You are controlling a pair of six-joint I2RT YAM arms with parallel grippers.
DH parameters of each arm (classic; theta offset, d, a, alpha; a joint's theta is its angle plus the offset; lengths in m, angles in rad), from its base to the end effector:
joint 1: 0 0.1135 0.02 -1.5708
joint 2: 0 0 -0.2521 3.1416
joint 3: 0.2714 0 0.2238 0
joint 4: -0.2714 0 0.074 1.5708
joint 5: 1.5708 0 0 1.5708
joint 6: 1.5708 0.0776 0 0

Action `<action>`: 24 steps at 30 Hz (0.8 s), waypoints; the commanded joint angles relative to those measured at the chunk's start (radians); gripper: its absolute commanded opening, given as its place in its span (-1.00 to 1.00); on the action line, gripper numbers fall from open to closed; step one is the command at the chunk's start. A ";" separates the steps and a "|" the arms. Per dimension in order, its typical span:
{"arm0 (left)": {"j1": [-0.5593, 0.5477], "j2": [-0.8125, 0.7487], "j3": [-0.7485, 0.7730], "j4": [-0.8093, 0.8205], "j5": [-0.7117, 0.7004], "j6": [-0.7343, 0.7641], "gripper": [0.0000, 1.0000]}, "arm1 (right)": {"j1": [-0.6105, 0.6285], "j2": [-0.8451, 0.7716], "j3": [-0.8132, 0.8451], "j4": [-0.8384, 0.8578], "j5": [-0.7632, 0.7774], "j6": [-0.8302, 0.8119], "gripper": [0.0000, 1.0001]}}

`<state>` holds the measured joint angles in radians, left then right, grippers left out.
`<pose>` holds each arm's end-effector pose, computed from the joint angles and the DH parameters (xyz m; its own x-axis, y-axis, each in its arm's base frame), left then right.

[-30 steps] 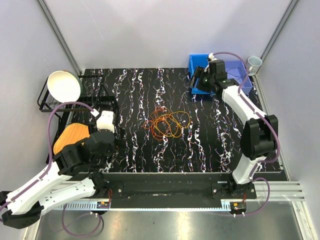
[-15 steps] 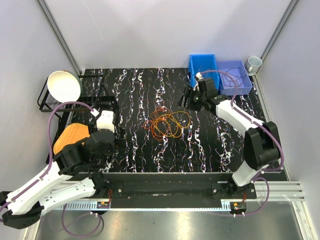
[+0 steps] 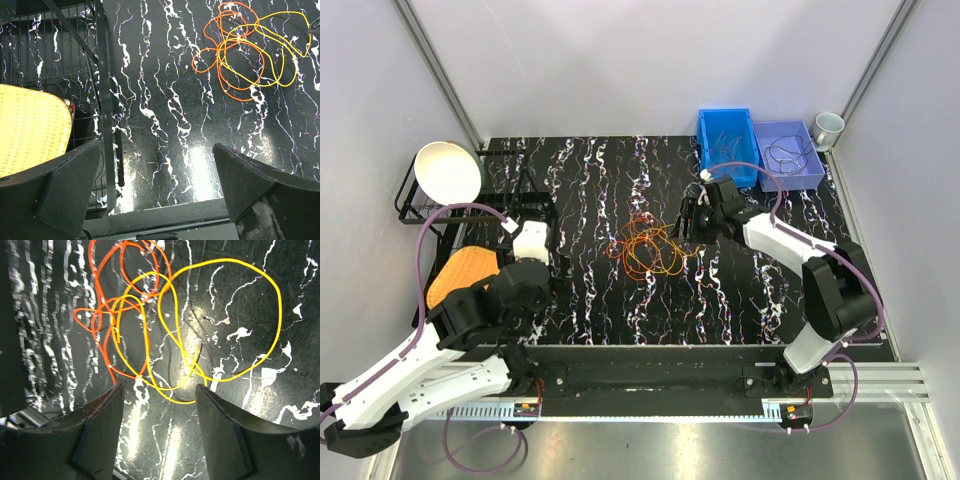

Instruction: Untangle the cables

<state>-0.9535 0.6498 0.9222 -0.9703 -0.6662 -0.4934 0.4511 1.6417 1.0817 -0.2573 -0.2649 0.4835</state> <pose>0.1052 -0.0654 0.2951 -0.5014 0.0631 -0.8629 0.1471 0.9890 -0.0131 0.3100 0.1727 0.1927 -0.8517 0.0860 -0.5170 -0.2101 0.8477 0.4871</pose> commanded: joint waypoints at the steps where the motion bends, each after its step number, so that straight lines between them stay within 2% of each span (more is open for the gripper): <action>1: 0.005 0.004 -0.003 0.047 -0.012 0.012 0.98 | 0.006 0.064 0.024 0.026 -0.020 -0.037 0.28; 14: 0.012 0.011 -0.005 0.045 -0.012 0.010 0.97 | 0.006 0.199 0.099 0.024 -0.050 -0.065 0.22; 24: 0.016 0.013 -0.003 0.047 -0.007 0.012 0.97 | 0.006 0.242 0.126 0.013 -0.079 -0.077 -0.05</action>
<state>-0.9424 0.6586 0.9222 -0.9699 -0.6662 -0.4934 0.4511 1.8606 1.1591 -0.2546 -0.3122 0.4259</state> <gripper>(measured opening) 0.987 0.493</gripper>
